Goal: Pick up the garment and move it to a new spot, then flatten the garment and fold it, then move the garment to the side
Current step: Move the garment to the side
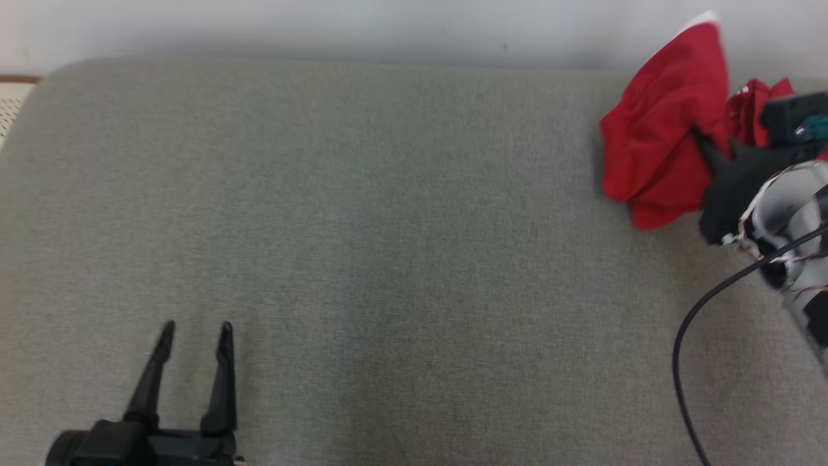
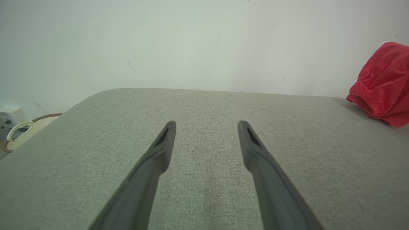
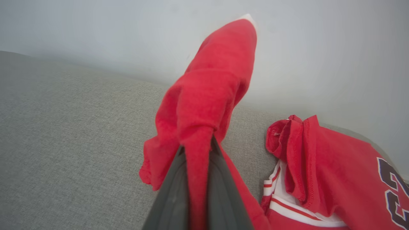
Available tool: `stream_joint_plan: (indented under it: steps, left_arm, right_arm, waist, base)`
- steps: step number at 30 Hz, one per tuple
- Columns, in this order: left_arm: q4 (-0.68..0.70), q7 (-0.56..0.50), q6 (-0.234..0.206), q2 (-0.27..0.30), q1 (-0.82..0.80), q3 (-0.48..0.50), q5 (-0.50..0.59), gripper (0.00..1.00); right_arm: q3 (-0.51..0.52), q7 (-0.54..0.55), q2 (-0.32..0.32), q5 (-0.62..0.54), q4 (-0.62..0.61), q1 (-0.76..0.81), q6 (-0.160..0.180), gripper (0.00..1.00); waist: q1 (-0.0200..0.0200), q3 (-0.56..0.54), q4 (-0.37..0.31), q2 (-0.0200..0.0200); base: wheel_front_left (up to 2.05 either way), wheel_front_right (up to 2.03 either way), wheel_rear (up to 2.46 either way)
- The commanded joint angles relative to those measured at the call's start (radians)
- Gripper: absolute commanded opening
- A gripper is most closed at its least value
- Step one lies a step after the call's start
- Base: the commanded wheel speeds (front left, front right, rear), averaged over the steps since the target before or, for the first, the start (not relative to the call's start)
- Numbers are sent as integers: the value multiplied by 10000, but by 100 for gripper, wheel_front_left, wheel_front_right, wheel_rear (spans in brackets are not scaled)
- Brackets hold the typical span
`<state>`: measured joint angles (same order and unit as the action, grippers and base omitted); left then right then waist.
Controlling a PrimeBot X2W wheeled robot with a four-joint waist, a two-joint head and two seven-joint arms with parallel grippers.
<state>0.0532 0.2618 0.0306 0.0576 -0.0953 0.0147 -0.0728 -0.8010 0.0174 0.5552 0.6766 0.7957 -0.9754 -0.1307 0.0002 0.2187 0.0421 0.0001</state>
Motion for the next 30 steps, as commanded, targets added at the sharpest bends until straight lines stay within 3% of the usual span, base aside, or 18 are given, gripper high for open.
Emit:
stream_joint_plan:
  steps: [1,19,30]
  left_arm:
    - [133,41,-10,108,-148,97,83,100]
    - [1481,41,13,729,-582,715,409,100]
    - [1960,41,8,1027,-582,911,437,100]
  right_arm:
    - [-34,14,181,-20,-28,-249,-1,0]
    - [95,576,1969,157,97,-2065,-1,0]
    - [131,717,2923,193,215,-2550,-1,0]
  waist:
    - [-2,715,-478,-1]
    - [-2,2348,-1211,-1]
    - [-2,2751,-1403,-1]
  base:
    - [0,0,0]
    - [0,0,0]
    - [0,0,0]
